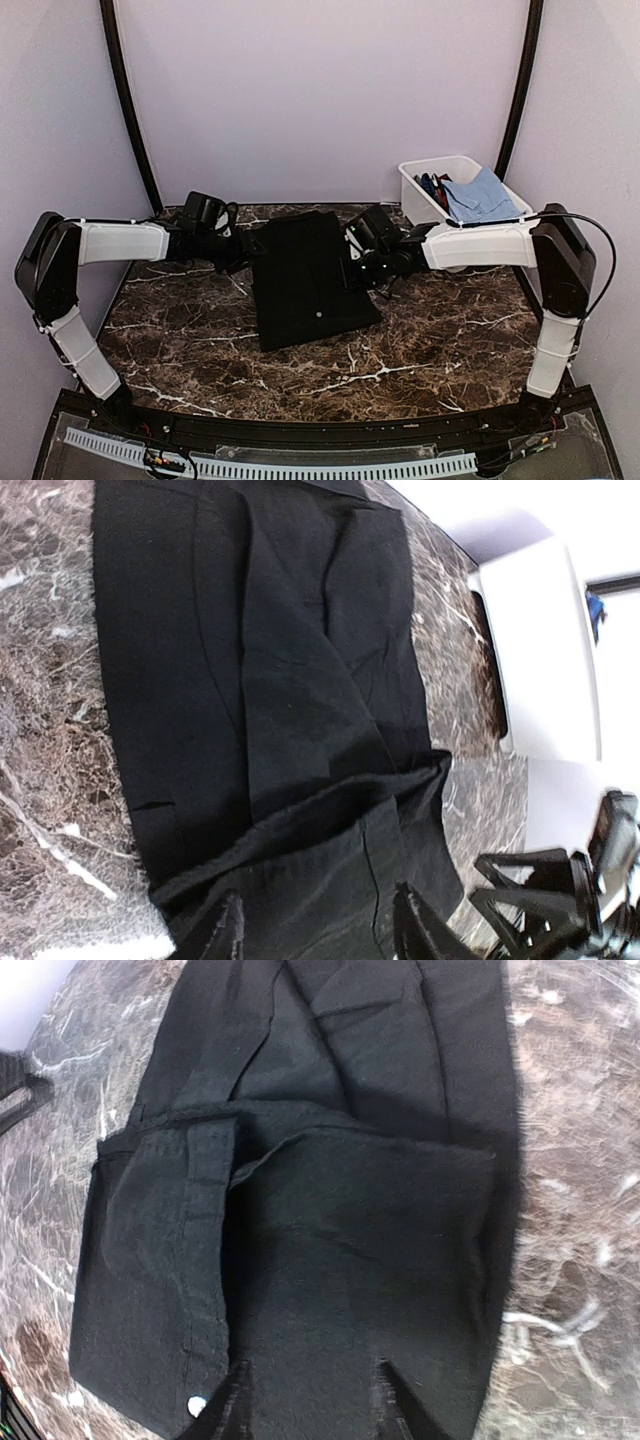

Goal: Fold and stack the long sleeve shirts
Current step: Adjust the 2/3-rectangle-folded shirt at the center of the board.

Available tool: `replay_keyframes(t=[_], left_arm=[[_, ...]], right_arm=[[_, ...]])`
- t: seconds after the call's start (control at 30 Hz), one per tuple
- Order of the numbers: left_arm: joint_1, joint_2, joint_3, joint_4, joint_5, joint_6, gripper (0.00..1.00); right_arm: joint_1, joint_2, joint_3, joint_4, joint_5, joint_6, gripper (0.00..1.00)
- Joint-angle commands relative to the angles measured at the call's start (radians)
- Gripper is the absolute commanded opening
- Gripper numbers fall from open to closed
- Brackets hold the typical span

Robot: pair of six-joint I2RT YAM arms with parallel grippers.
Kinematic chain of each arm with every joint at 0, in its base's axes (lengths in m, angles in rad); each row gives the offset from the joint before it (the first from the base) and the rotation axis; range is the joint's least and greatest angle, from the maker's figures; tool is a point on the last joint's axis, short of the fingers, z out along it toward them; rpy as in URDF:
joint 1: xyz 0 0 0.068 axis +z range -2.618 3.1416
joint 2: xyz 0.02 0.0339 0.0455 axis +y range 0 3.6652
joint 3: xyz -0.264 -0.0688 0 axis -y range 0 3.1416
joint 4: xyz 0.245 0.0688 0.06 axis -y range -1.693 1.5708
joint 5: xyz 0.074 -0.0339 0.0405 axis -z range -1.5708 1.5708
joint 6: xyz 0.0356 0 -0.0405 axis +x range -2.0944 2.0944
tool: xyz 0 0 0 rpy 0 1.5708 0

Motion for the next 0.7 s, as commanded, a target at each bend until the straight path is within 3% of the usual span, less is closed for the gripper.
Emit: replay_keyframes(t=[0.0, 0.17, 0.37, 0.67], left_arm=[[-0.029, -0.065, -0.044, -0.003, 0.042, 0.006, 0.47], [-0.104, 0.015, -0.001, 0.025, 0.078, -0.015, 0.34], [-0.178, 0.224, 0.164, 0.038, 0.116, -0.009, 0.32], [-0.185, 0.439, 0.358, 0.022, 0.121, 0.008, 0.31]], right_arm=[[-0.005, 0.078, 0.037, 0.07, -0.077, -0.026, 0.34], [-0.069, 0.203, 0.14, 0.075, -0.132, -0.018, 0.29], [-0.149, 0.299, 0.177, 0.079, -0.156, 0.07, 0.31], [-0.162, 0.204, -0.032, 0.158, -0.157, 0.151, 0.39]])
